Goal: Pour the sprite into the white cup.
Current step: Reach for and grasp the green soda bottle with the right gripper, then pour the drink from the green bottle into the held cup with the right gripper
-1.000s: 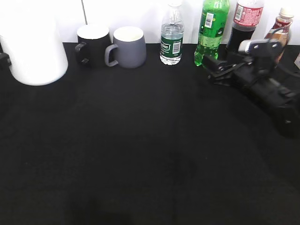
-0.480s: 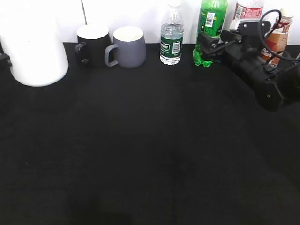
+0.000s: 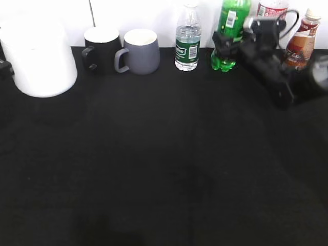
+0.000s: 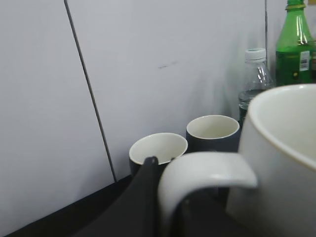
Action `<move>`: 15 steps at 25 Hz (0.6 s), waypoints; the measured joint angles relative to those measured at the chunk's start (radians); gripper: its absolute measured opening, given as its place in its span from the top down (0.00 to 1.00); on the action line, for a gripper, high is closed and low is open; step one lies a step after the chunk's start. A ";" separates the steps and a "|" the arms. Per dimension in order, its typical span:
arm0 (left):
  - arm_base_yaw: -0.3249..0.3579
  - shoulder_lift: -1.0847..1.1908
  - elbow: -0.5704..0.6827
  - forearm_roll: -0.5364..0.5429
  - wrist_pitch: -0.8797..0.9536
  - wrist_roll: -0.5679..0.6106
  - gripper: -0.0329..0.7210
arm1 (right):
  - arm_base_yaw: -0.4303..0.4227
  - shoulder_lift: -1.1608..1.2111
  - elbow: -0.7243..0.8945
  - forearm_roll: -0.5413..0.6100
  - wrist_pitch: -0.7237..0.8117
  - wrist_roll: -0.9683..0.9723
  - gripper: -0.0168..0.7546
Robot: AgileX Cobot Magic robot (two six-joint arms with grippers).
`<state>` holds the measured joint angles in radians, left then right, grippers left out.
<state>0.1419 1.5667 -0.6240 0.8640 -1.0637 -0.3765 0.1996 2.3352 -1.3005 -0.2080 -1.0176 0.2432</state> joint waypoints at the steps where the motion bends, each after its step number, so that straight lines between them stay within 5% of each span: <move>1: 0.000 0.000 0.000 0.002 -0.001 0.000 0.91 | 0.000 0.000 -0.024 0.001 0.032 0.000 0.21; 15: 0.000 0.000 0.000 0.009 -0.001 0.000 0.91 | 0.000 0.018 -0.059 0.002 0.064 0.003 0.24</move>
<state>0.1419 1.5667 -0.6240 0.8734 -1.0652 -0.3765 0.1996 2.3535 -1.3595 -0.2061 -0.9540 0.2467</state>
